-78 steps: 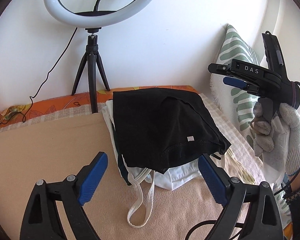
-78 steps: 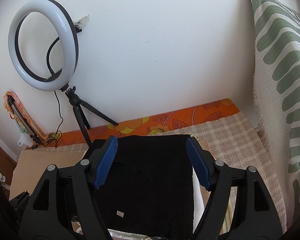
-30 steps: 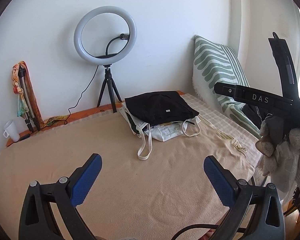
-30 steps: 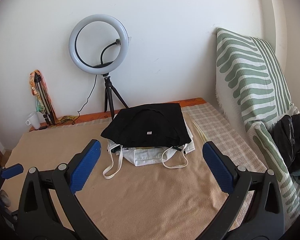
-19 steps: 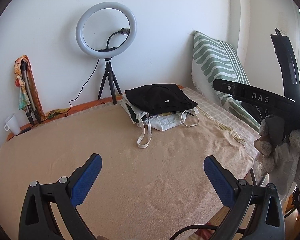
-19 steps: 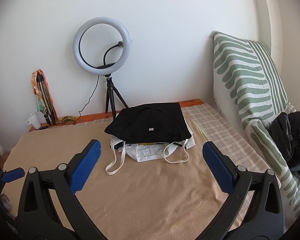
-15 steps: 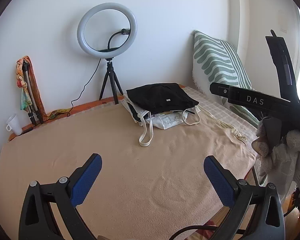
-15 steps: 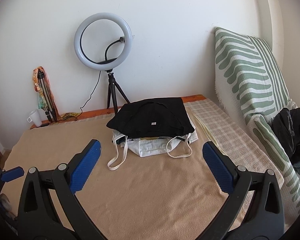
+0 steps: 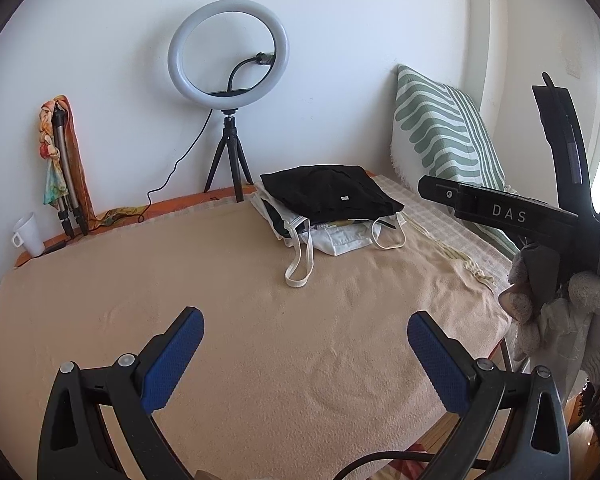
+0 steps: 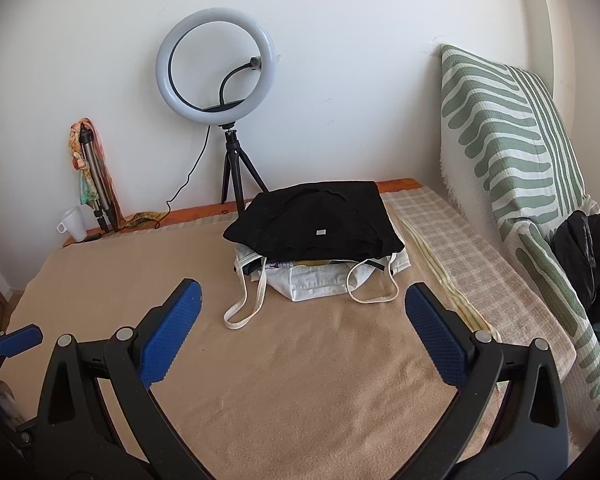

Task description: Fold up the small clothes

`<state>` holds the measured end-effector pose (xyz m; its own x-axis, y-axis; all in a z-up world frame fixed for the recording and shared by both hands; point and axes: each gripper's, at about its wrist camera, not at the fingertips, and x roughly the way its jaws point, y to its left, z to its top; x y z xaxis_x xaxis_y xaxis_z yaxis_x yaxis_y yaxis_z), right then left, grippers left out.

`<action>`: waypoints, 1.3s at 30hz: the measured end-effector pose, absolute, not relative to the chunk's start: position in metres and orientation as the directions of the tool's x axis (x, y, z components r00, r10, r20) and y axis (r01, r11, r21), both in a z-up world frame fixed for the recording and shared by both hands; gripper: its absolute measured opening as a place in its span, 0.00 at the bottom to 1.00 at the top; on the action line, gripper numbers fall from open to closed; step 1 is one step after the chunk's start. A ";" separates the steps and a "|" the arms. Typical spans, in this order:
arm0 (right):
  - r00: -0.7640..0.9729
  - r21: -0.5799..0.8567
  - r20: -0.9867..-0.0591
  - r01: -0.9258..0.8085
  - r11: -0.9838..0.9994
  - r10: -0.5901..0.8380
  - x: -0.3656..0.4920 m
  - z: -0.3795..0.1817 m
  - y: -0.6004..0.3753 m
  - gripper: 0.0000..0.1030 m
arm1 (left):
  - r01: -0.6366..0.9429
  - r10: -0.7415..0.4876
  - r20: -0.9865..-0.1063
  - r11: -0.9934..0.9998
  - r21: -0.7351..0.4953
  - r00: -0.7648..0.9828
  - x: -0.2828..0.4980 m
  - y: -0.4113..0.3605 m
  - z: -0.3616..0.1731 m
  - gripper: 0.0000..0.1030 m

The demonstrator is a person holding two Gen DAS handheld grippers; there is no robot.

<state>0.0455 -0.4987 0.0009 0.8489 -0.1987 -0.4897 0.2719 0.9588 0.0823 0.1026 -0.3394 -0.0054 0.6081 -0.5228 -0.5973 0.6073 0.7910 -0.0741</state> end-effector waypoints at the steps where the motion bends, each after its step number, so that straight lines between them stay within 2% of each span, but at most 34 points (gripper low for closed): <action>1: 0.850 0.083 -0.491 0.267 0.960 -0.194 0.048 0.001 -0.498 1.00 | 0.607 -0.522 -0.599 0.791 -0.073 0.607 0.103 -0.339 -0.006 1.00; 39: 0.840 0.093 -0.520 0.233 0.968 -0.152 0.055 -0.009 -0.484 1.00 | 0.602 -0.522 -0.593 0.795 -0.077 0.613 0.100 -0.334 -0.004 1.00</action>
<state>0.0553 -0.4845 -0.0089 0.8404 -0.1521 -0.5202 0.2327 0.9681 0.0929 0.0998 -0.3341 -0.0036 0.6134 -0.5218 -0.5929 0.6021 0.7947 -0.0766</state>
